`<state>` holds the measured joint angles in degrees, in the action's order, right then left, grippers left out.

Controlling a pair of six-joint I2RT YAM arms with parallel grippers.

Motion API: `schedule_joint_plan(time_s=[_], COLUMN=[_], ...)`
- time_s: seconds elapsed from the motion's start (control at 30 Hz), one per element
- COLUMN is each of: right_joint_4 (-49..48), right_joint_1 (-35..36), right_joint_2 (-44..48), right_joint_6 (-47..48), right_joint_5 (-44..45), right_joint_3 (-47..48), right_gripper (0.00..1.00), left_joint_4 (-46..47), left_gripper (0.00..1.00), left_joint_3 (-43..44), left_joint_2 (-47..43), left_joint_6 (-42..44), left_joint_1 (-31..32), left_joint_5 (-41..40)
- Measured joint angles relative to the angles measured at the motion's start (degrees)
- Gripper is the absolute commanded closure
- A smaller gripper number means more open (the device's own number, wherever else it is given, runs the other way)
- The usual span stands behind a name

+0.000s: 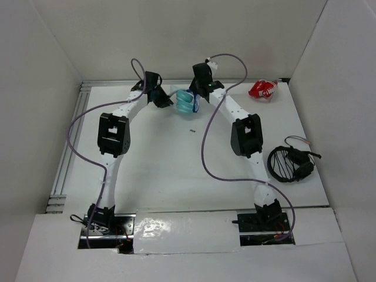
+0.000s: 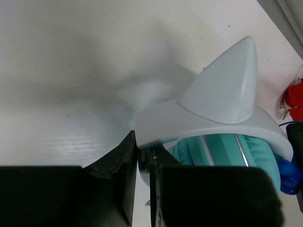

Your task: Wrap the headphones

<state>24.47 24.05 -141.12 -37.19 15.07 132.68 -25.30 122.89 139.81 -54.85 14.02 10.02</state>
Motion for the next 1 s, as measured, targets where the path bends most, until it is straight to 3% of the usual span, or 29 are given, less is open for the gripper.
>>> schedule_joint_plan(time_s=[0.23,0.67,0.77,0.87,0.93,0.97,1.0], right_joint_4=[-10.43,-23.87,-25.20,-25.53,-25.53,-25.55,-25.57], right_joint_1=[-0.07,2.40,2.80,2.97,3.06,3.08,3.08], right_joint_2=[-9.68,-14.45,-15.78,-16.35,-16.37,-16.37,-16.37], right_joint_6=[1.38,-6.10,-8.44,-10.67,-11.52,-11.89,-12.37], right_joint_5=[-3.61,-8.41,-8.76,-9.64,-9.94,-10.03,-10.21], right_joint_3=[7.34,9.94,10.47,10.47,10.47,10.47,10.45], right_gripper=[0.76,0.82,0.75,0.69,0.65,0.60,0.56], left_joint_4=[0.09,0.22,0.00,0.52,0.74,1.01,1.29], left_gripper=[1.00,1.00,0.79,0.68,0.55,0.44,0.40], left_joint_3=[2.43,1.75,0.50,-0.79,-1.14,-1.18,-1.27], left_joint_2=[4.66,4.68,4.68,4.57,4.44,4.33,4.11], left_joint_6=[-4.50,-7.04,-7.21,-8.35,-8.37,-8.26,-8.11], left_joint_1=[-2.08,-6.84,-8.50,-10.21,-10.91,-11.19,-11.43], left_joint_5=[2.73,2.21,2.16,3.85,4.52,5.01,5.27])
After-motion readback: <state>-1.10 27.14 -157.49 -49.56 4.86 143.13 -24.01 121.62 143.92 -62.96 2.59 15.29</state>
